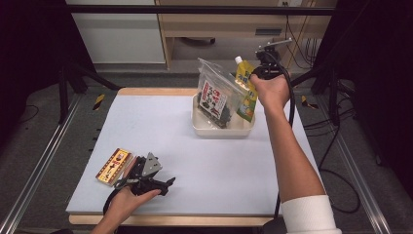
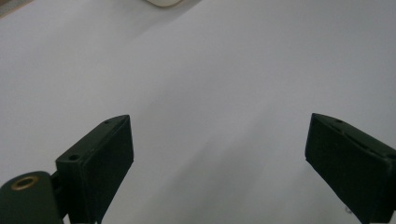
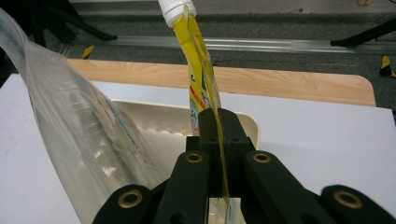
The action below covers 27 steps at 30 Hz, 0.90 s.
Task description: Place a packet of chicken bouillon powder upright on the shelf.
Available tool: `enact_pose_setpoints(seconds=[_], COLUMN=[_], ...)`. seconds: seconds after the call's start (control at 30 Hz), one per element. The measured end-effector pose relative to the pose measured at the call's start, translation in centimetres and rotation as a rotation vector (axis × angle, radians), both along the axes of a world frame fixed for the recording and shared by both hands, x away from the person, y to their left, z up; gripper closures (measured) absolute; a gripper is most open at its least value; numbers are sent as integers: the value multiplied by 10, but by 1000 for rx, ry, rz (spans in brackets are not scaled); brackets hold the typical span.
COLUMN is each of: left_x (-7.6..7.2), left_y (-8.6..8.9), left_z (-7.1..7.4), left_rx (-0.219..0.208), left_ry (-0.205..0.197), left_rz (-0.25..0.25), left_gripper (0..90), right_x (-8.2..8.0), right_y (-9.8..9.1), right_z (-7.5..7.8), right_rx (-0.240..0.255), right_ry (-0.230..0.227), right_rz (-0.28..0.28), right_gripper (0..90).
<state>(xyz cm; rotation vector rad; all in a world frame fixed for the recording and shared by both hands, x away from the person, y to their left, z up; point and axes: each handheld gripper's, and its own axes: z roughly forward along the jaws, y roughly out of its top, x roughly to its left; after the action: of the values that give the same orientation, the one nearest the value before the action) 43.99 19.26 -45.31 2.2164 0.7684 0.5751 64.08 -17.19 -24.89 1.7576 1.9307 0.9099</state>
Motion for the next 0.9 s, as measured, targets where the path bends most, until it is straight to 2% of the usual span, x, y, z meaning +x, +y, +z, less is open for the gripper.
enact_pose_setpoints(seconds=[0.27,0.43,0.53,0.7,0.9], left_x=[0,0,0,0,-1], left_y=[0,-1,-1,-1,-2], left_z=[0,-1,-1,-1,-2], left_rx=[5,1,2,5,2], left_ry=[4,6,7,7,8], left_rz=[-2,-4,-6,-9,-7], left_gripper=[77,77,77,77,77], right_x=[9,10,10,9,7], right_y=[12,13,12,9,7], right_z=[-6,-13,-15,-20,-29], right_rx=[-7,28,33,85,107], right_ry=[17,8,0,-26,-41], right_rz=[10,5,4,-18,-29], right_gripper=[900,900,900,900,900])
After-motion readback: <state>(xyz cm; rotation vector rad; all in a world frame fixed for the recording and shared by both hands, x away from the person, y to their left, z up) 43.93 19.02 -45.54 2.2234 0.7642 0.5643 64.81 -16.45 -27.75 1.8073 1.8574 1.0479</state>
